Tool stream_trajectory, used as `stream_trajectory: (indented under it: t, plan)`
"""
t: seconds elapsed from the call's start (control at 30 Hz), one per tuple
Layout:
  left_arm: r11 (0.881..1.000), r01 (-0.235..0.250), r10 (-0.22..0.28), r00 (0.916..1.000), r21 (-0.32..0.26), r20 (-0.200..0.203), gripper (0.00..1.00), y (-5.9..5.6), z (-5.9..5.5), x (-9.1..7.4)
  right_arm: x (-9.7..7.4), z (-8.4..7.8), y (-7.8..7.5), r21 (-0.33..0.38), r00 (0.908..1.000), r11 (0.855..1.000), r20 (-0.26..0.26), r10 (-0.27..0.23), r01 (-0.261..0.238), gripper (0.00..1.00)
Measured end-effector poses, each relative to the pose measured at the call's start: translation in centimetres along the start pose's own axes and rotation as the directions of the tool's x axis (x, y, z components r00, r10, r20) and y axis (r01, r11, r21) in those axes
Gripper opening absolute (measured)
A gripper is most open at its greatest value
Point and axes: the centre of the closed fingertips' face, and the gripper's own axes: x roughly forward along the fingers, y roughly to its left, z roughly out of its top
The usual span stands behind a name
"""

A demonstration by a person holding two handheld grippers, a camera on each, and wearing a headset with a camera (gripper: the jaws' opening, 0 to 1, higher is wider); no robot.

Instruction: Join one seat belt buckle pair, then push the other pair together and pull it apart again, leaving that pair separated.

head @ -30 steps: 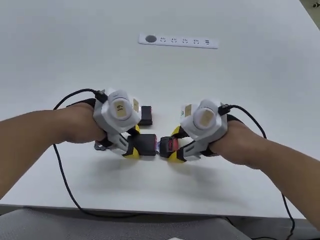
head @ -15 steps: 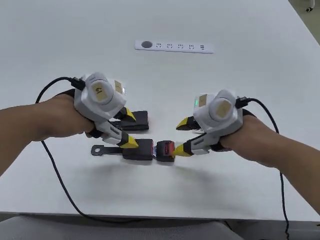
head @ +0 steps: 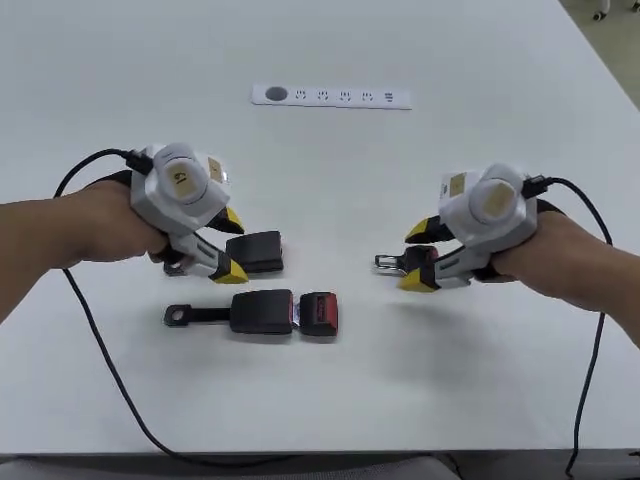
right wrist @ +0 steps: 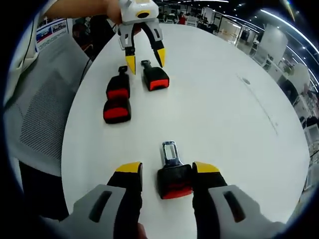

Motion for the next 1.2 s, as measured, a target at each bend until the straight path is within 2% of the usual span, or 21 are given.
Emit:
stream_trajectory:
  t: [0.1,0.2,0.23,0.37,0.47,0.5,0.57,0.87,0.97,1.2]
  plan:
    - [1.0,0.014,-0.013,0.9995,0.021,-0.028,0.43,0.1,-0.2,0.8,0.0,-1.4,-0.7,0.021,0.9997,1.0,-0.023,-0.007,0.007,0.39]
    - [1.0,0.024,-0.024,0.9995,0.019,-0.023,0.43,0.1,0.3,0.8,-0.2,-1.5,-0.9,0.028,0.9996,1.0,-0.027,0.004,-0.003,0.39]
    - [0.999,0.025,-0.025,0.9994,0.022,-0.023,0.42,0.2,0.3,0.9,0.0,-1.9,-0.7,0.022,0.999,0.999,-0.037,0.024,-0.023,0.39]
    - [0.999,0.038,-0.038,0.9988,0.025,-0.032,0.39,0.5,0.0,1.3,0.6,-2.5,-0.7,0.007,0.9977,0.999,-0.051,0.044,-0.044,0.37]
    - [0.998,0.053,-0.051,0.9971,0.036,-0.057,0.34,0.3,-0.4,1.7,0.6,-2.5,-1.0,0.006,0.9974,0.998,-0.046,0.055,-0.055,0.34]
    - [0.998,0.057,-0.056,0.9975,0.039,-0.043,0.34,0.3,-0.1,1.7,0.6,-2.5,-1.1,0.003,0.9972,0.998,-0.045,0.059,-0.059,0.33]
    - [0.997,0.064,-0.062,0.997,0.04,-0.045,0.34,0.3,-0.2,1.7,0.8,-2.8,-1.2,0.003,0.9967,0.998,-0.042,0.07,-0.07,0.33]
    - [0.994,0.082,-0.079,0.9959,0.074,-0.044,0.33,0.3,-0.3,1.9,1.0,-2.7,-0.8,-0.016,0.9941,0.995,-0.038,0.101,-0.102,0.33]
    - [0.994,0.084,-0.08,0.9956,0.077,-0.048,0.33,0.4,-0.4,2.0,1.1,-2.5,-0.7,-0.015,0.9947,0.995,-0.038,0.096,-0.096,0.33]
    - [0.993,0.087,-0.082,0.9948,0.086,-0.061,0.33,0.3,-0.4,2.0,2.6,0.1,0.1,-0.019,0.9958,0.996,0.002,0.091,-0.091,0.33]
